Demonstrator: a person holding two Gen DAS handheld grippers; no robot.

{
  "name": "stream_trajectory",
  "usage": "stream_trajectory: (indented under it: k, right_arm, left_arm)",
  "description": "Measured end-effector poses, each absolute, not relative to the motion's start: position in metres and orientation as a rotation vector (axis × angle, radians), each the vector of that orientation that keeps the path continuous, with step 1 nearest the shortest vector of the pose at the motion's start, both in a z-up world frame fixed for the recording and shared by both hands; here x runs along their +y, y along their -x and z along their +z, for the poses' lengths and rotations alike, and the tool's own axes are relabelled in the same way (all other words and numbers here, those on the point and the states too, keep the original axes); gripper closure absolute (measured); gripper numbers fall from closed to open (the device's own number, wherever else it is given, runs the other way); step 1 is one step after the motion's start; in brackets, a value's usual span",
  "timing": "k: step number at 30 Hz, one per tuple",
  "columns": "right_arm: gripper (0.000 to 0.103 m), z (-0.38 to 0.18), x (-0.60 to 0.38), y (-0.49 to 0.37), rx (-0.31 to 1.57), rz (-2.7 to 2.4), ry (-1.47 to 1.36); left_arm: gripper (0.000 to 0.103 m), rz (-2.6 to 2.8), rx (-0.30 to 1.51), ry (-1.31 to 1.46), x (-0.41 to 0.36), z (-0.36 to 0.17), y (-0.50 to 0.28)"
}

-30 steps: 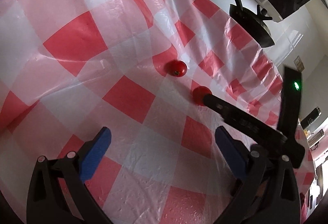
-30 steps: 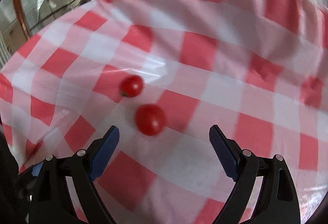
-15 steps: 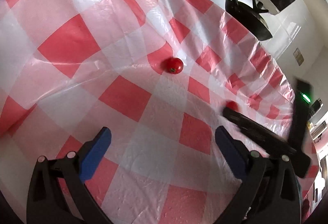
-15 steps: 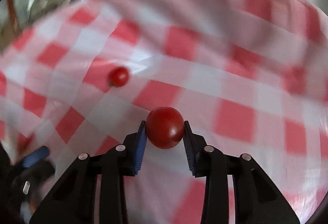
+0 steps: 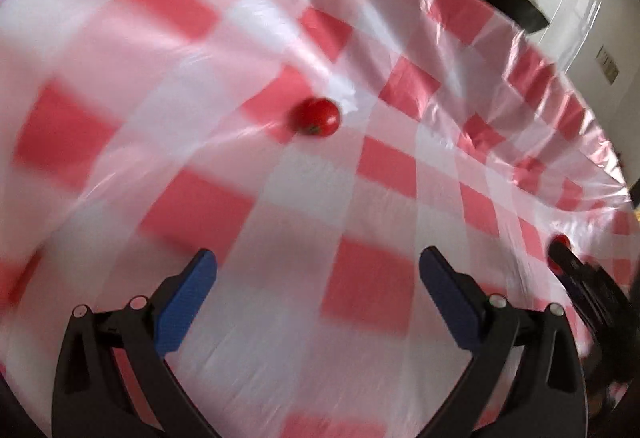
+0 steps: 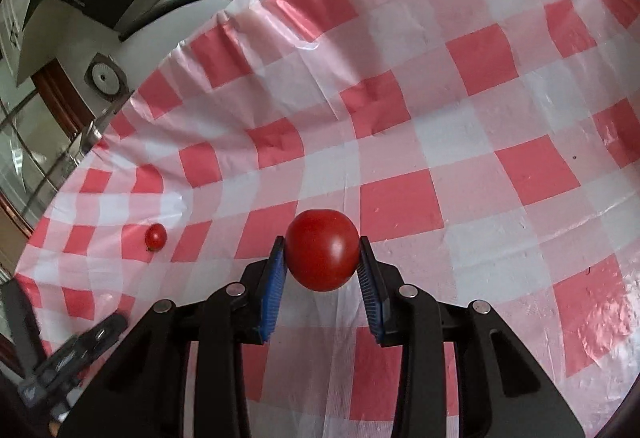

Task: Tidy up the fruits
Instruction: 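Grasp the last red tomato with the left gripper while the right gripper holds its tomato, then carry both tomatoes with both grippers over the white box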

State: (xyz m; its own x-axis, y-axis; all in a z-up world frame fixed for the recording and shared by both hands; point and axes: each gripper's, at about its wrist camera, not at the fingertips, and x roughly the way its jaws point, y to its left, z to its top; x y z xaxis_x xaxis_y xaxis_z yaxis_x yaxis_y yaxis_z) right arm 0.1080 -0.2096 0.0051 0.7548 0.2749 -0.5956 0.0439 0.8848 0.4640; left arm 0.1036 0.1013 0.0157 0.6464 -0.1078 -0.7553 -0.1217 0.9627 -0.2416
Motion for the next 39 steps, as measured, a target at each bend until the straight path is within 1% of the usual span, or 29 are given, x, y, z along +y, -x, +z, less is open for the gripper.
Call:
stream_trajectory:
  k: [1,3,5,10,12,13,15,17,25,29,32,34,39]
  right_arm:
    - [0.068,0.006,-0.215,-0.103,0.71,0.133,-0.48]
    - [0.068,0.006,-0.215,-0.102,0.71,0.132,-0.478]
    - [0.068,0.005,-0.214,-0.102,0.714,0.136,-0.476]
    - [0.068,0.006,-0.211,-0.102,0.714,0.137,-0.474]
    - [0.068,0.006,-0.21,-0.101,0.714,0.14,-0.475]
    - [0.068,0.006,-0.21,-0.102,0.714,0.14,-0.475]
    - [0.068,0.006,-0.21,-0.102,0.713,0.14,-0.476]
    - [0.067,0.006,-0.209,-0.101,0.713,0.14,-0.476]
    - [0.068,0.006,-0.209,-0.1,0.706,0.139,-0.479]
    - [0.068,0.006,-0.209,-0.1,0.707,0.139,-0.48]
    - [0.067,0.006,-0.209,-0.1,0.706,0.141,-0.48]
    - [0.067,0.006,-0.209,-0.101,0.707,0.139,-0.48]
    - [0.067,0.006,-0.209,-0.101,0.707,0.141,-0.478]
  left_arm:
    - [0.002,0.031,0.88,0.233,0.091,0.015,-0.121]
    - [0.01,0.064,0.888,0.15,0.077,0.013,-0.15]
    - [0.024,0.121,0.933,0.089,0.069,0.007,-0.182]
    - [0.03,0.234,0.94,0.048,0.066,0.005,-0.226]
    - [0.052,0.237,0.924,0.055,0.066,0.006,-0.229]
    - [0.071,0.214,0.918,0.076,0.067,0.007,-0.226]
    - [0.072,0.161,0.905,0.11,0.064,0.008,-0.213]
    - [0.072,0.101,0.861,0.12,0.059,0.014,-0.184]
    - [0.072,-0.036,0.743,0.291,0.076,0.026,-0.032]
    - [0.071,-0.059,0.692,0.388,0.091,0.025,0.023]
    - [0.071,-0.088,0.672,0.478,0.105,0.021,0.041]
    - [0.071,-0.105,0.639,0.506,0.11,0.025,0.041]
    - [0.071,-0.147,0.652,0.536,0.11,0.022,0.035]
